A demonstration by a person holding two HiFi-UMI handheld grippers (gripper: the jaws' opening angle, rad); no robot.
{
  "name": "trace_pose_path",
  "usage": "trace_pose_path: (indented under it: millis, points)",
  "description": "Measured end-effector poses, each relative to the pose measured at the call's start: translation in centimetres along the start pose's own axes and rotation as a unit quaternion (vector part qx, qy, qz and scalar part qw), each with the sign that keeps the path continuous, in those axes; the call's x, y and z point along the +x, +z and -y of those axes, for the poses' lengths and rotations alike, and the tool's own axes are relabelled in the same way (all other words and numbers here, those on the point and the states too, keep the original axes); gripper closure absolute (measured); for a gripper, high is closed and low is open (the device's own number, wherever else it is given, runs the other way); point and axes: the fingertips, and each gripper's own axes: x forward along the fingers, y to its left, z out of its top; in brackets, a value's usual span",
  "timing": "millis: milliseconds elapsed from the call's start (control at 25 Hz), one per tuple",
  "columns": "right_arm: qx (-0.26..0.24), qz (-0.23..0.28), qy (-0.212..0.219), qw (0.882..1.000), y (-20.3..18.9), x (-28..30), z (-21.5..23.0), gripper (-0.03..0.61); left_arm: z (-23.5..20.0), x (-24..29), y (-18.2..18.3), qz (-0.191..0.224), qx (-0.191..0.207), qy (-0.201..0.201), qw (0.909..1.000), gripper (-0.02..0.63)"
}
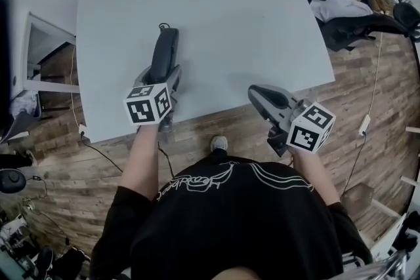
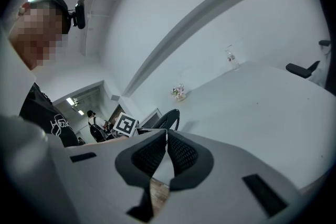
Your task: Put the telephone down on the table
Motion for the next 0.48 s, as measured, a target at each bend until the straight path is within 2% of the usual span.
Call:
trace_pose_path:
  millis: [160,480]
  points:
    - [0.013,0.000,-0.011,1.000,-0.5,-0.6,0.7,0.537,0.0,2.1,-1.4,-0.015,-0.004,0.008,0.9998,0.329]
    - [0.034,-0.003,-0.024,0.999,-1.6,-1.6,2.2,0.537,0.9,4.6,-4.3,-0.047,0.035,0.025,0.9980,0.330]
